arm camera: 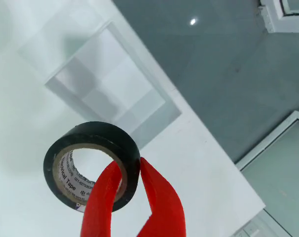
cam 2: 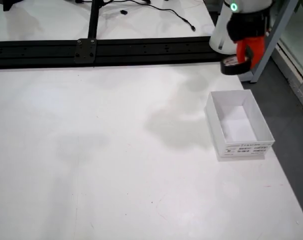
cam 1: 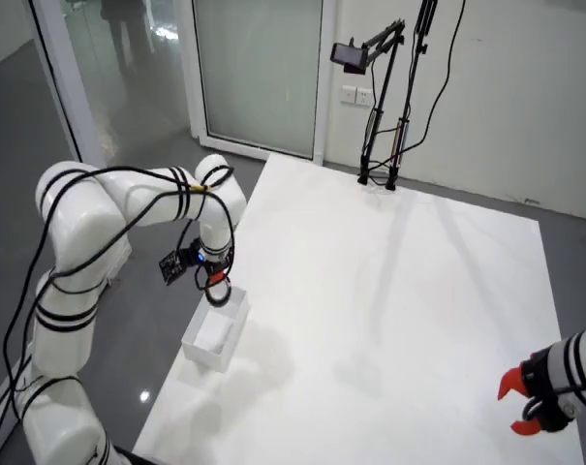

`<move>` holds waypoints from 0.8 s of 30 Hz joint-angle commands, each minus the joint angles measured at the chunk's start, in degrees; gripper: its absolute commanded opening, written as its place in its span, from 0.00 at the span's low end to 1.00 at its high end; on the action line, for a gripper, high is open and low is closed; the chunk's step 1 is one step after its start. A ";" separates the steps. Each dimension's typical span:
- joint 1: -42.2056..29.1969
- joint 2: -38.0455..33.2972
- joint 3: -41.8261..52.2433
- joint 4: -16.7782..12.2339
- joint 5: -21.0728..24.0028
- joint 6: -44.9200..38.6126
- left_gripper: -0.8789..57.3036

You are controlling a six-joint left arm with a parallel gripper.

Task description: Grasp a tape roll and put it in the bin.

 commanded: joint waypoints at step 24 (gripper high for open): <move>6.22 20.67 0.09 0.17 -15.79 12.46 0.00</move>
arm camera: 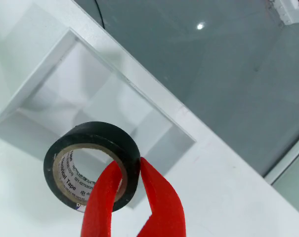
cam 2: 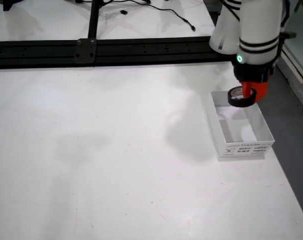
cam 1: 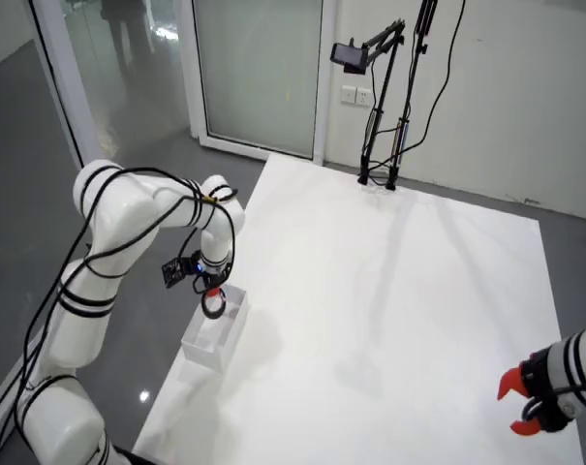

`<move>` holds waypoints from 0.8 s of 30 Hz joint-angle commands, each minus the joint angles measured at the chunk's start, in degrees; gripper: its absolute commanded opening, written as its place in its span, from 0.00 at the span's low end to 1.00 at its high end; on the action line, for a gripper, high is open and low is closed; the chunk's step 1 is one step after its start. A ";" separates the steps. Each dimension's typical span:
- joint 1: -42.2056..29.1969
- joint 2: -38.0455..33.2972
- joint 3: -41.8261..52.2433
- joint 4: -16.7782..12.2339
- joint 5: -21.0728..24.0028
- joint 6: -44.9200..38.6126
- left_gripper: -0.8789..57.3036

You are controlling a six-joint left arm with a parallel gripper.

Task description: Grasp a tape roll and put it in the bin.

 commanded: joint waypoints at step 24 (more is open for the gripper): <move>-0.03 8.61 0.06 -0.09 -8.85 1.38 0.24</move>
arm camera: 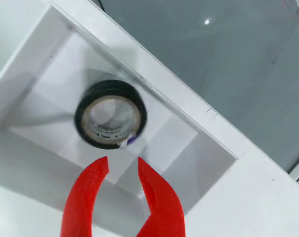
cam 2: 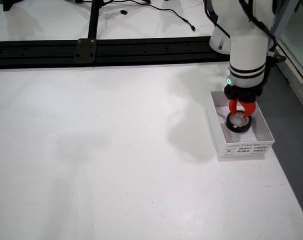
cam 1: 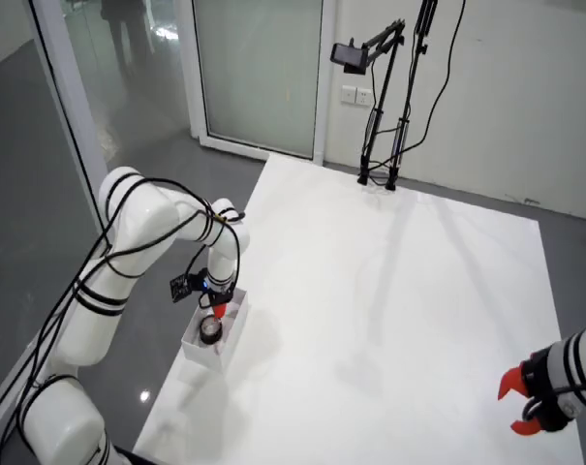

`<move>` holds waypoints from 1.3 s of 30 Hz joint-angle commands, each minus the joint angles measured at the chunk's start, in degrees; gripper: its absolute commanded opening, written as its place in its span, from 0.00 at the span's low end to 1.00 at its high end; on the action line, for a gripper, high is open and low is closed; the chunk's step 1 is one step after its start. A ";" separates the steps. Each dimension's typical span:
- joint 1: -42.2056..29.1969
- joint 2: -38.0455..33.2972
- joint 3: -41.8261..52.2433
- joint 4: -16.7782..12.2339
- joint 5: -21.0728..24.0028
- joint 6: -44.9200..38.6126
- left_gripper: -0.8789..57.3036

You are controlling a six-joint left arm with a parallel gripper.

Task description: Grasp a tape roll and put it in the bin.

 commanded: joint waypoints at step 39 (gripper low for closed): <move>-34.09 -32.79 -0.18 0.95 14.20 0.12 0.00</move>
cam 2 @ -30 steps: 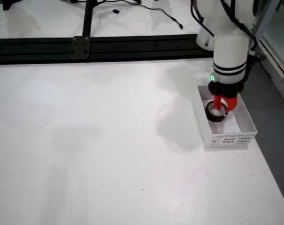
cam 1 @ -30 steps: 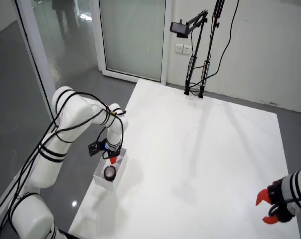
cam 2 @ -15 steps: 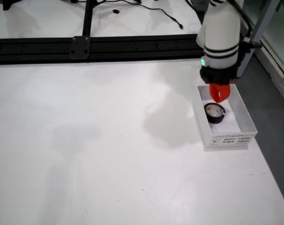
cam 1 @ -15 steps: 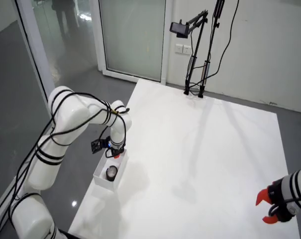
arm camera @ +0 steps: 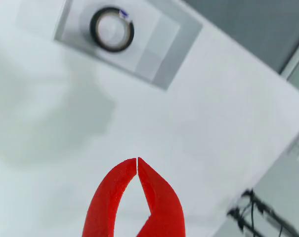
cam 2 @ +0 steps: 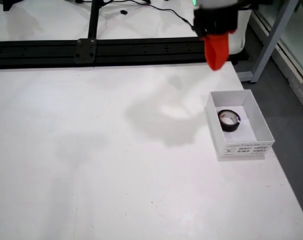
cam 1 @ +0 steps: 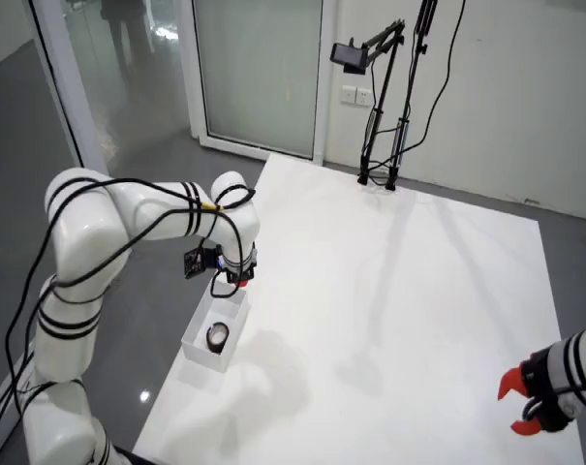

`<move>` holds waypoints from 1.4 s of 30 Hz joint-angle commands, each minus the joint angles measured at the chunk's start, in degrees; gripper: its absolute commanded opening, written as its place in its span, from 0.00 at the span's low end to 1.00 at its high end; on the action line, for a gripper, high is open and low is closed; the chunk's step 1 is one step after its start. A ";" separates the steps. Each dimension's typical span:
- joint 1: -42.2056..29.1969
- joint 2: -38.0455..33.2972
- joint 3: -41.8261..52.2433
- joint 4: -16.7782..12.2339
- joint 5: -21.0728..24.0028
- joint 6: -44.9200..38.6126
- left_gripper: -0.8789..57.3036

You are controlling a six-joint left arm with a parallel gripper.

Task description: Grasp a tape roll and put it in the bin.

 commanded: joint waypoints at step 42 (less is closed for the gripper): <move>-39.00 -16.50 -0.62 -12.30 9.54 0.00 0.00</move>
